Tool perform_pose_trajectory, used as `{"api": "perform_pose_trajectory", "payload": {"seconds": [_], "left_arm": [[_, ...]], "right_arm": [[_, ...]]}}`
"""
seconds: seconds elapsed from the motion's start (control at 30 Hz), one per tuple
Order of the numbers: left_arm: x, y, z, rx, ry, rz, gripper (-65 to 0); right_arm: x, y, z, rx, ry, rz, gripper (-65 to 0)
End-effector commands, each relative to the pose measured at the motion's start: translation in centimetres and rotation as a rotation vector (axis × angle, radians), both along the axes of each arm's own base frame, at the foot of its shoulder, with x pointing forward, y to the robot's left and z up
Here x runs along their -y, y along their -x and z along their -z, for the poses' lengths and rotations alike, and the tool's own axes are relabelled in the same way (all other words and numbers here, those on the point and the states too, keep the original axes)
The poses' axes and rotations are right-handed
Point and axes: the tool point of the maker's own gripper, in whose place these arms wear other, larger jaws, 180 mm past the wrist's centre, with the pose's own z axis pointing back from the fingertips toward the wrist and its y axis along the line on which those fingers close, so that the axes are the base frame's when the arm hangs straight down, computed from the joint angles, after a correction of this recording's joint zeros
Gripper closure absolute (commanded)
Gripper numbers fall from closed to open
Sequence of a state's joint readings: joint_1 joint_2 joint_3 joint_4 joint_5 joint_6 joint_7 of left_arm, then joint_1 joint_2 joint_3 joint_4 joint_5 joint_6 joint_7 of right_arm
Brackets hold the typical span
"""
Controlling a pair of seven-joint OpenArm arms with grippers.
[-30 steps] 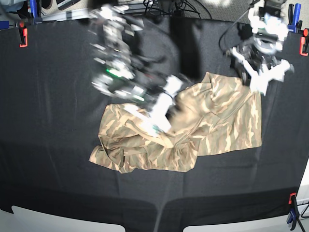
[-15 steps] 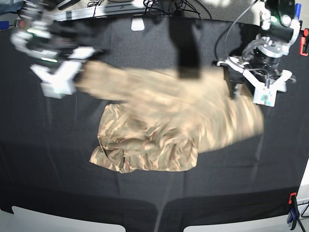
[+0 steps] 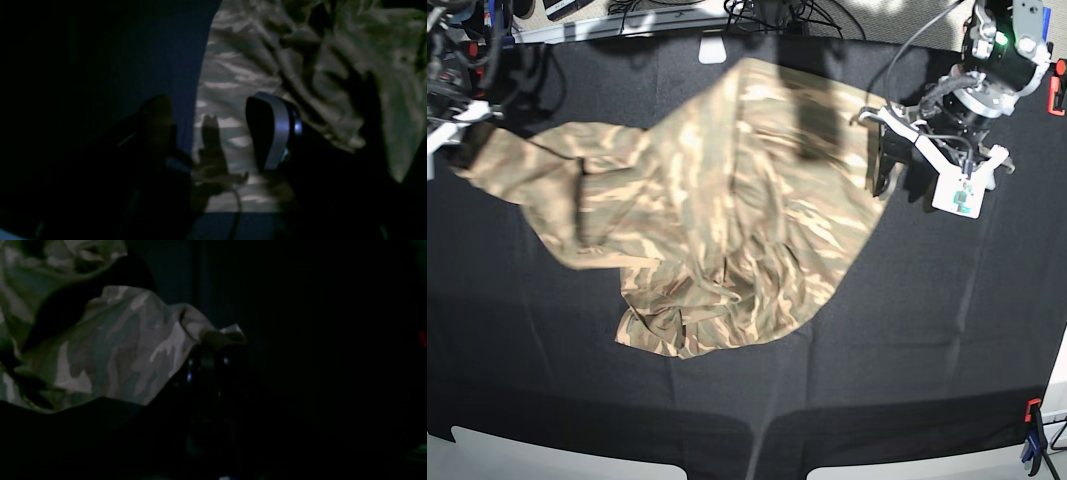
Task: Layout the t-shirt on the table in an organized manner, then fold the t-shirt properly
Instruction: 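Lift the grasped fabric with the right gripper and sweep it outward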
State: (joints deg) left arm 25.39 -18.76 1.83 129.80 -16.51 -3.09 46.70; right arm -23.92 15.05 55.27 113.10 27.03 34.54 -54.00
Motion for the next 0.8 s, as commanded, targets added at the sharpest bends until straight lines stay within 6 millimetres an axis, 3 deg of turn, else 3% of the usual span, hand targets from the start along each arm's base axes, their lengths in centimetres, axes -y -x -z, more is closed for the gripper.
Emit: {"api": "perform_pose_trajectory", "payload": {"seconds": [0.0, 0.13, 0.33, 0.4, 0.47, 0.67, 0.77], "left_arm": [[0.0, 0.1, -0.7, 0.028, 0.004, 0.003, -36.1], [0.1, 1.6, 0.3, -0.008, 0.01, 0.009, -36.1], [1.5, 4.4, 1.5, -0.058, 0.056, 0.074, -36.1], [1.8, 5.1, 1.9, -0.083, 0.072, 0.083, -36.1], [1.8, 5.7, 2.6, -0.114, 0.077, 0.08, -36.1], [2.2, 7.0, 6.8, -0.243, 0.276, 0.013, -36.1], [1.6, 7.1, 9.2, -0.293, 0.274, -0.022, -36.1]], "right_arm": [[1.0, -0.2, -1.7, 0.037, 0.046, 0.007, 0.0], [2.8, 0.9, -2.8, 0.058, 0.073, 0.069, 0.0], [3.0, 1.1, -3.0, 0.065, 0.073, 0.079, 0.0], [3.1, 1.1, -3.0, 0.062, 0.078, 0.081, -15.0], [3.2, 1.2, -3.0, 0.061, 0.083, 0.082, -25.7], [3.4, 0.8, -3.6, 0.096, 0.108, 0.079, -27.8], [3.4, 0.6, -3.9, 0.112, 0.109, 0.075, -27.8]]}}
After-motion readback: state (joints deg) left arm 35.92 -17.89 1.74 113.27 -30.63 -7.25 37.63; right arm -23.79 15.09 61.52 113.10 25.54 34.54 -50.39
